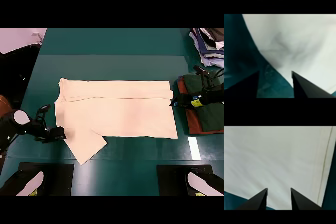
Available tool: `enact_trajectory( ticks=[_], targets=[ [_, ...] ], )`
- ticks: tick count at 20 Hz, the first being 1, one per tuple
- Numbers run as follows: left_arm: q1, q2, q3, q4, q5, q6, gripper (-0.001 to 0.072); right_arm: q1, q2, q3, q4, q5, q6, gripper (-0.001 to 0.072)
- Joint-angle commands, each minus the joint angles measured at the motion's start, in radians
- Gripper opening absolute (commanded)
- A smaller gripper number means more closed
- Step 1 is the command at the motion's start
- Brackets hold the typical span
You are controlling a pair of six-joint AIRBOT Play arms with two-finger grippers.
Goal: Fold the shirts.
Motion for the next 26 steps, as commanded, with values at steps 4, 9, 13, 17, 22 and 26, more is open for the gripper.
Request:
enact_trajectory(
  ticks=[4,9,13,17,22,26],
  targets=[
    [0.0,0.015,-0.1,-0.215,0.167,-0.007,0.0491,0.0,0.011,-0.008,0.048,0.0,-0.027,0.0347],
    [0.0,0.02,-0.075,-0.257,0.132,0.027,0.0027,-0.001,0.011,-0.012,0.029,0.072,-0.045,0.0347],
    [0.0,0.02,0.042,-0.219,0.008,0.071,0.0026,-0.098,0.012,-0.143,-0.007,0.121,-0.045,0.0347],
    [0.0,0.02,0.1,-0.22,-0.015,0.098,0.0027,-0.349,0.011,-0.319,-0.007,0.084,-0.045,0.0532],
    [0.0,0.02,0.101,-0.22,0.018,0.098,0.0027,-0.451,0.011,-0.467,-0.005,0.001,-0.045,0.0526],
    [0.0,0.02,0.101,-0.22,0.017,0.098,0.0028,-0.347,0.011,-0.477,-0.003,-0.041,-0.045,0.0446]
  ],
)
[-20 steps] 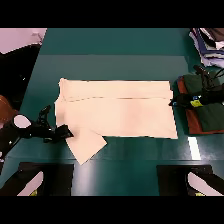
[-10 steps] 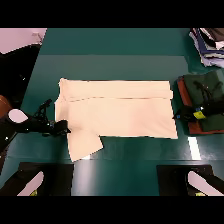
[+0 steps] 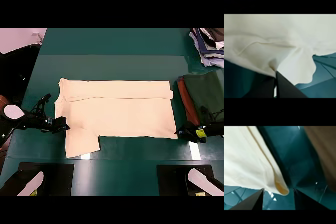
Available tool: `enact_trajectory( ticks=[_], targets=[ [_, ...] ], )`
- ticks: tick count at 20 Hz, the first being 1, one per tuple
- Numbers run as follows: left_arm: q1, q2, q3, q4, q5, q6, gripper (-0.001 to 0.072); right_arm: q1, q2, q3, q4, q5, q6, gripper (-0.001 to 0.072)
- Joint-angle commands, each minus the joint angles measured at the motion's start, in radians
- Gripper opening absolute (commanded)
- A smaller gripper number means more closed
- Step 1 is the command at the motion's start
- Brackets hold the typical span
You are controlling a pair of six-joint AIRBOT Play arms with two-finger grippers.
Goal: Fold the shirts.
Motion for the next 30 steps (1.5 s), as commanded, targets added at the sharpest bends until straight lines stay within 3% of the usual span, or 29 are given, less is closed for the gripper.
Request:
enact_trajectory(
  ticks=[1,2,3,6,10,13,15,19,24,30],
  targets=[
    [0.001,0.001,0.003,0.002,-0.001,0.003,0.0028,0.071,-0.001,-0.027,-0.013,-0.064,0.0,0.0445],
    [0.001,0.001,0.003,0.007,-0.012,0.004,0.0027,0.096,-0.001,-0.027,-0.013,-0.064,0.0,0.0396],
    [0.001,0.001,0.003,0.026,-0.034,0.004,0.0027,0.119,-0.001,-0.027,-0.013,-0.061,0.0,0.0277],
    [0.001,0.004,0.003,0.102,-0.129,0.003,0.0025,0.169,-0.001,-0.019,-0.018,-0.036,-0.033,0.0018],
    [0.001,0.18,0.003,0.182,-0.221,-0.055,0.0025,0.174,0.064,0.053,-0.054,0.102,-0.034,0.0017],
    [0.001,0.307,0.005,0.151,-0.399,-0.088,0.0026,0.174,0.201,0.106,-0.132,0.218,-0.033,0.0017],
    [0.001,0.331,0.028,0.136,-0.41,-0.094,0.0026,0.18,0.274,0.155,-0.148,0.22,-0.028,0.0016],
    [0.001,0.245,0.136,0.198,-0.176,-0.076,0.0026,0.274,0.179,0.307,-0.146,0.172,-0.013,0.0016],
    [0.001,-0.045,0.303,0.232,0.095,-0.022,0.0028,0.381,-0.143,0.579,-0.144,0.031,-0.01,0.0016],
    [0.001,-0.332,0.423,0.232,0.344,-0.023,0.0028,0.407,-0.466,0.88,-0.115,0.008,-0.01,0.0018]
  ],
)
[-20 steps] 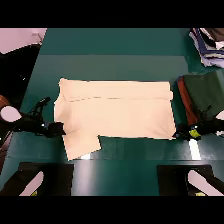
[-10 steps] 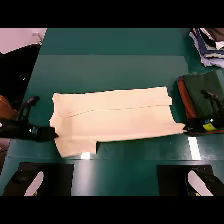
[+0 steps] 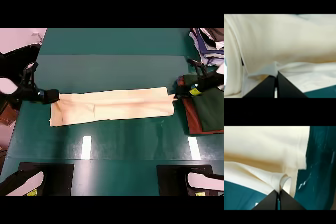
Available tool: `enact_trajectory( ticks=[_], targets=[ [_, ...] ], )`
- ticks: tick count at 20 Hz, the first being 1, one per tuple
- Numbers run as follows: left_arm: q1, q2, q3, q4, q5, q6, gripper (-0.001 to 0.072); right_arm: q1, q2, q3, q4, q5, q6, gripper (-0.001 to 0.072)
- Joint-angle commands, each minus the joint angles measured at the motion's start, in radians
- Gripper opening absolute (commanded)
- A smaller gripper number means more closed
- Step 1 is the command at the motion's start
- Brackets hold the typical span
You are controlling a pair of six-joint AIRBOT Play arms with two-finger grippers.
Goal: Fold the shirts.
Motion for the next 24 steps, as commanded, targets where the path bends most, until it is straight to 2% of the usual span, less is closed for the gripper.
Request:
enact_trajectory(
  ticks=[1,2,3,4,5,6,8,9,11,12,13,14,17,24],
  targets=[
    [0.001,-0.136,0.05,0.005,0.166,0.006,0.0029,0.003,-0.169,0.156,0.056,-0.02,0.0,0.0019],
    [0.001,-0.146,0.05,0.005,0.18,0.006,0.0031,-0.006,-0.203,0.187,0.1,-0.02,0.0,0.0019],
    [0.001,-0.151,0.05,0.002,0.188,0.006,0.0168,-0.015,-0.233,0.212,0.154,-0.021,-0.001,0.0026],
    [0.001,-0.151,0.05,0.001,0.193,0.006,0.0433,-0.031,-0.256,0.231,0.211,-0.021,-0.015,0.0129],
    [0.001,-0.151,0.055,0.002,0.189,0.006,0.0596,-0.046,-0.273,0.245,0.266,-0.02,-0.023,0.0338],
    [0.001,-0.15,0.068,0.003,0.163,0.006,0.0594,-0.067,-0.282,0.251,0.325,-0.01,-0.038,0.0395],
    [0.001,-0.147,0.113,0.003,0.056,0.007,0.0592,-0.109,-0.272,0.238,0.387,0.034,-0.069,0.0396],
    [0.001,-0.147,0.134,0.003,-0.008,0.009,0.0472,-0.134,-0.256,0.215,0.38,0.056,-0.08,0.0396],
    [0.001,-0.147,0.147,-0.011,-0.109,0.054,0.0029,-0.191,-0.207,0.123,0.378,0.058,-0.084,0.0396],
    [0.001,-0.147,0.147,-0.023,-0.13,0.063,0.0029,-0.221,-0.188,0.068,0.379,0.051,-0.084,0.0439],
    [-0.001,-0.147,0.147,-0.04,-0.138,0.062,0.0028,-0.245,-0.179,0.023,0.38,0.05,-0.084,0.0544],
    [-0.005,-0.147,0.147,-0.061,-0.136,0.062,0.0028,-0.262,-0.181,-0.016,0.384,0.055,-0.084,0.0577],
    [-0.054,-0.147,0.147,-0.085,-0.108,0.062,0.0028,-0.263,-0.214,-0.09,0.386,0.02,-0.084,0.0576],
    [-0.196,-0.154,0.147,-0.107,-0.038,0.031,0.0028,-0.163,-0.293,-0.092,0.386,-0.043,-0.082,0.0574]
  ],
)
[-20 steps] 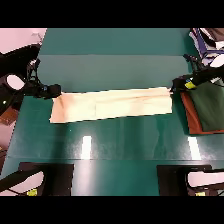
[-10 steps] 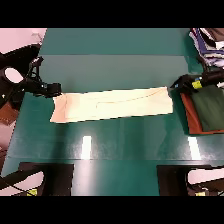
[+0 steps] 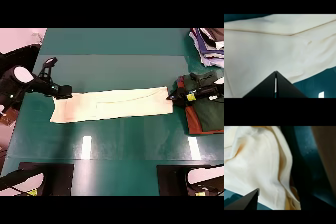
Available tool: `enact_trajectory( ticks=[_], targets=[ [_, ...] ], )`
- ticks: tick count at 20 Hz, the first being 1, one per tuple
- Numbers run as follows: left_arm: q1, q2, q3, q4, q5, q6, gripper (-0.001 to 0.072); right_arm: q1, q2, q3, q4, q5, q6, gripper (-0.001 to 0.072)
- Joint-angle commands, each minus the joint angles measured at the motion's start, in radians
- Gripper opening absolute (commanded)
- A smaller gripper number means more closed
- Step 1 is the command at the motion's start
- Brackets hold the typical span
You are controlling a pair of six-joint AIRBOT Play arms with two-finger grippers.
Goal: Fold the shirts.
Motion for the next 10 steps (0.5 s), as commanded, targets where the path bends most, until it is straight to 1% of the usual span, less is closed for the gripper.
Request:
enact_trajectory(
  ticks=[1,3,4,5,7,9,10],
  targets=[
    [-0.058,-0.014,0.001,-0.041,0.042,-0.031,0.0028,0.052,-0.037,-0.009,-0.015,-0.025,0.0,0.0557],
    [-0.081,-0.047,0.002,-0.091,0.066,-0.031,0.0027,0.073,-0.037,-0.006,-0.015,-0.03,-0.01,0.0292],
    [-0.096,-0.071,0.003,-0.123,0.092,-0.03,0.0027,0.075,-0.034,0.008,-0.016,-0.021,-0.023,0.0105],
    [-0.115,-0.095,0.01,-0.146,0.117,-0.03,0.0027,0.075,-0.026,0.031,-0.016,-0.001,-0.027,0.0018],
    [-0.165,-0.16,0.046,-0.175,0.16,-0.03,0.0027,0.076,0.002,0.101,-0.014,0.047,-0.028,0.0017],
    [-0.227,-0.251,0.118,-0.177,0.163,-0.029,0.0027,0.094,0.051,0.186,-0.01,0.102,-0.026,0.0017],
    [-0.259,-0.302,0.159,-0.177,0.163,-0.029,0.0027,0.109,0.078,0.222,0.016,0.122,-0.025,0.0016]
  ],
)
